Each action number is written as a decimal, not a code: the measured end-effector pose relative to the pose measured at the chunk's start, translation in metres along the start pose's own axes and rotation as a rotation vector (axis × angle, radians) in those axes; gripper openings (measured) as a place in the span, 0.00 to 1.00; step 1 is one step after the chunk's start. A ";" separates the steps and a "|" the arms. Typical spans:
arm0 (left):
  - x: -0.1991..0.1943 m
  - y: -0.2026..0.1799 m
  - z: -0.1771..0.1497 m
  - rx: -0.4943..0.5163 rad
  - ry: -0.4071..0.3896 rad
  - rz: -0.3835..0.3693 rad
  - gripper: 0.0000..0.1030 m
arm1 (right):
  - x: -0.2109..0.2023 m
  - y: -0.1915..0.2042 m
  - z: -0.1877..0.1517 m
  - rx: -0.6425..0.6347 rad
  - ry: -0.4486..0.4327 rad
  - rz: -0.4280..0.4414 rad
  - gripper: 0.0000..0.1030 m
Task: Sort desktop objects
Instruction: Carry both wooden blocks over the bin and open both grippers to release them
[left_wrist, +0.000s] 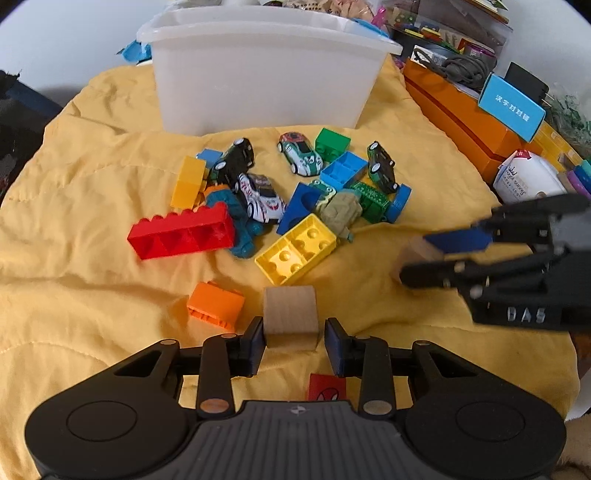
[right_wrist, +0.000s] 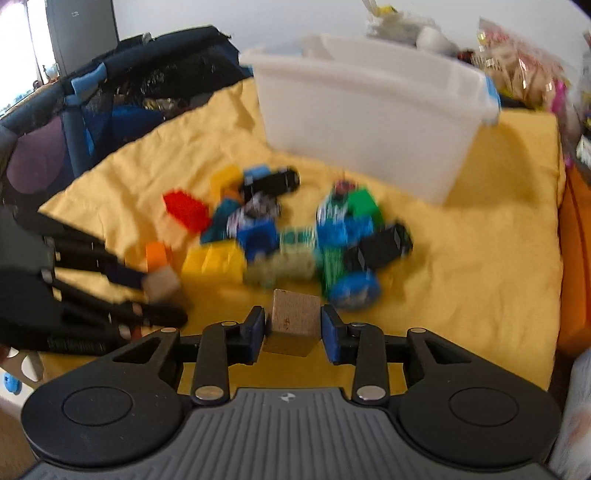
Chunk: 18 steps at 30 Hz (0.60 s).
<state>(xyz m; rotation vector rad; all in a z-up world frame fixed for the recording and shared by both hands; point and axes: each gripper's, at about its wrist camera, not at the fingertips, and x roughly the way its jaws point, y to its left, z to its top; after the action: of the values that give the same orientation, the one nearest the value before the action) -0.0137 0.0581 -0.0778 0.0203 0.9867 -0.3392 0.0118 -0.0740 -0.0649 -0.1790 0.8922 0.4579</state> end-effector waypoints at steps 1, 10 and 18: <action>-0.002 0.001 -0.001 -0.016 -0.001 -0.003 0.37 | 0.003 0.001 -0.003 0.010 0.006 0.001 0.35; -0.006 0.002 -0.002 -0.009 -0.021 0.027 0.31 | 0.002 -0.004 -0.025 0.066 -0.025 -0.007 0.43; -0.035 0.004 0.024 0.006 -0.118 0.020 0.31 | 0.000 0.000 -0.020 0.027 -0.020 0.020 0.31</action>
<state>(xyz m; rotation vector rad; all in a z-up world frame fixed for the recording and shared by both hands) -0.0108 0.0669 -0.0364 0.0159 0.8684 -0.3216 -0.0022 -0.0810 -0.0780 -0.1405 0.8804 0.4653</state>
